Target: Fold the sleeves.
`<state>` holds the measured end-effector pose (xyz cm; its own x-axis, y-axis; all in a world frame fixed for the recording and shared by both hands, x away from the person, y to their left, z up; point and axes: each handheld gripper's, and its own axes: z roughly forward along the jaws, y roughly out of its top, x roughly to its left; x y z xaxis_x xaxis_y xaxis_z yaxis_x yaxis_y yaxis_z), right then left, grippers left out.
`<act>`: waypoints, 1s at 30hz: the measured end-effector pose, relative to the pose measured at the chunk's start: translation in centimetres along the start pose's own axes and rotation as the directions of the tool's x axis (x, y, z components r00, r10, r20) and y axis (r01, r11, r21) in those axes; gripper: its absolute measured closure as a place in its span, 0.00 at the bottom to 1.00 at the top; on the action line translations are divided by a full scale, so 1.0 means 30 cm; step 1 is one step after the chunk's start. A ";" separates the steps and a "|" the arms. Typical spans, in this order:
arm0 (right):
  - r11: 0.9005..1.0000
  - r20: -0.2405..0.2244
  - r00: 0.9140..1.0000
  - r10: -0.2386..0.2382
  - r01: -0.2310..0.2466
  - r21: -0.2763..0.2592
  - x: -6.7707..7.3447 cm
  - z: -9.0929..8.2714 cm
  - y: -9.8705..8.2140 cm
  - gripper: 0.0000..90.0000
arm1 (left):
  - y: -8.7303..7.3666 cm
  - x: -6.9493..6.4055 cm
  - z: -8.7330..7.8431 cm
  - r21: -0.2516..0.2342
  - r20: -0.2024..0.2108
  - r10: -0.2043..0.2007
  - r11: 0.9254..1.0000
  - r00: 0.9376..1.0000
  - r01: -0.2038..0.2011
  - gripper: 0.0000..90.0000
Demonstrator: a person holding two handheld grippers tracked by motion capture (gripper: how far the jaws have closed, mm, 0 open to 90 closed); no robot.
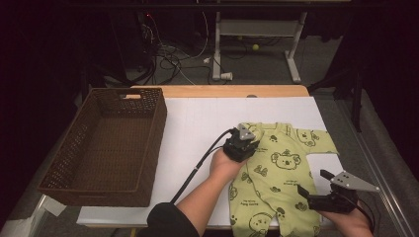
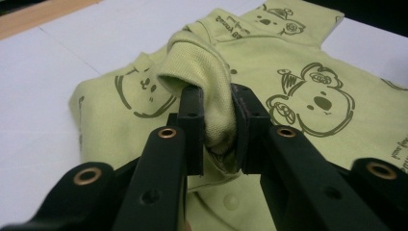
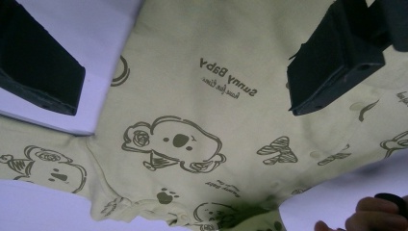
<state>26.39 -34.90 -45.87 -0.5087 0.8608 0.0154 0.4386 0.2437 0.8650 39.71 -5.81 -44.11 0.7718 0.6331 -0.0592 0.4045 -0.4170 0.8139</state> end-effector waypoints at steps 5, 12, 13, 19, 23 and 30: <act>1.000 -0.002 1.000 0.000 0.000 0.002 0.000 0.001 0.000 0.01 | -0.010 -0.013 0.034 0.025 0.020 -0.004 1.000 1.000 0.004 0.80; 1.000 -0.003 1.000 -0.002 0.002 0.005 -0.003 0.009 0.000 0.01 | -0.011 -0.026 0.026 0.038 0.054 0.002 0.999 0.999 -0.004 0.34; 1.000 -0.002 1.000 -0.005 0.005 0.004 -0.005 0.012 0.002 0.01 | -0.011 -0.026 0.016 0.036 0.050 0.011 0.999 0.999 -0.013 0.26; 1.000 -0.004 1.000 -0.004 0.004 -0.005 -0.004 0.038 0.030 0.01 | -0.050 0.026 -0.067 0.023 0.030 -0.042 0.999 0.999 0.041 0.14; 1.000 -0.005 1.000 -0.012 0.012 -0.011 -0.010 0.076 0.074 0.01 | -0.103 0.074 -0.109 0.045 0.014 -0.092 0.995 0.996 0.091 0.03; 1.000 0.004 1.000 0.000 0.001 -0.007 -0.029 0.158 0.174 0.03 | -0.189 0.130 -0.202 0.058 -0.036 -0.124 0.990 0.992 0.126 0.00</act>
<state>32.62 -32.26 -43.75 -0.5057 0.8626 0.0128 0.4331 0.2410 0.8686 37.48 2.98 -45.46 0.6976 0.7029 -0.1386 0.5259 -0.3710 0.7653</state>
